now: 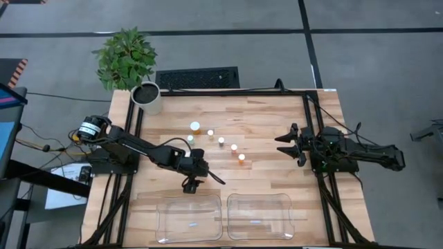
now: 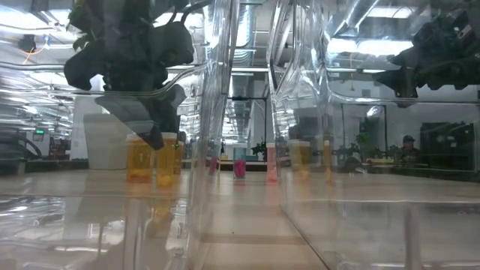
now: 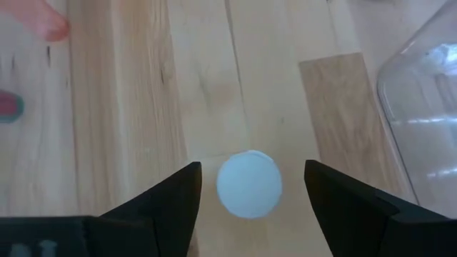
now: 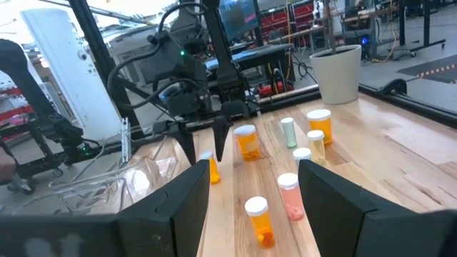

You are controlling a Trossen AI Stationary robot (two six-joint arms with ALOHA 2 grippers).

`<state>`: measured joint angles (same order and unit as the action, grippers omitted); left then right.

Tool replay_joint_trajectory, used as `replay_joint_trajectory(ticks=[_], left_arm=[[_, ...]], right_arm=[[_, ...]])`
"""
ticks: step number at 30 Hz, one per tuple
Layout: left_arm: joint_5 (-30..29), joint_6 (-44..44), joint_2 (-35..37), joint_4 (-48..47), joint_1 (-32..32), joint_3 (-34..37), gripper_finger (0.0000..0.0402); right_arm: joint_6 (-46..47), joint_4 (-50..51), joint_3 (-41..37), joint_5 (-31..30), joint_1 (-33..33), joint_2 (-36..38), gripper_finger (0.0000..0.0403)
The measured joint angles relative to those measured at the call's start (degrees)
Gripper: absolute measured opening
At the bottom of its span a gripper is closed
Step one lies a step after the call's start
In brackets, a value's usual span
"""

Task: Pick and place medicine bottles into bin by pill shape (circle, oval)
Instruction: Put the orange tablet bottle into the left transparent bin

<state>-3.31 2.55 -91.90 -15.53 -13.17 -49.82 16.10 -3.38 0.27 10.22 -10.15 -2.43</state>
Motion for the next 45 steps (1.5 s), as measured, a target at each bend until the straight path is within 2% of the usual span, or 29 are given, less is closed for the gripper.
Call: replay_joint_trajectory(ticks=[3, 10, 14, 26, 37, 45], left_arm=[[-0.56, -0.13, 0.0, -0.02, 0.0, 0.0, 0.0219], [-2.09, -0.2, 0.0, -0.05, 0.0, 0.0, 0.0138], [-2.08, -0.15, 0.0, -0.37, 0.0, 0.0, 0.0108], [-2.03, 2.9, 0.04, -1.84, 0.0, -0.88, 0.012], [-5.32, 3.1, 0.07, -20.55, -0.75, -17.58, 0.0116], [-9.46, 4.78, 0.09, -31.89, -5.86, -32.46, 0.0117]], right_arm=[[0.0, -0.02, 0.0, -0.01, 0.0, 0.01, 0.0225], [0.0, -0.07, -0.01, 0.0, 0.0, 0.01, 0.0225], [-0.02, -0.11, -0.02, 0.0, 0.0, 0.01, 0.0225], [0.0, -0.2, -0.01, 0.0, 0.0, 0.01, 0.0225], [-0.01, -0.21, -0.02, 0.0, 0.0, 0.01, 0.0225], [-0.04, -0.22, 0.0, 0.0, 0.0, 0.01, 0.0225]])
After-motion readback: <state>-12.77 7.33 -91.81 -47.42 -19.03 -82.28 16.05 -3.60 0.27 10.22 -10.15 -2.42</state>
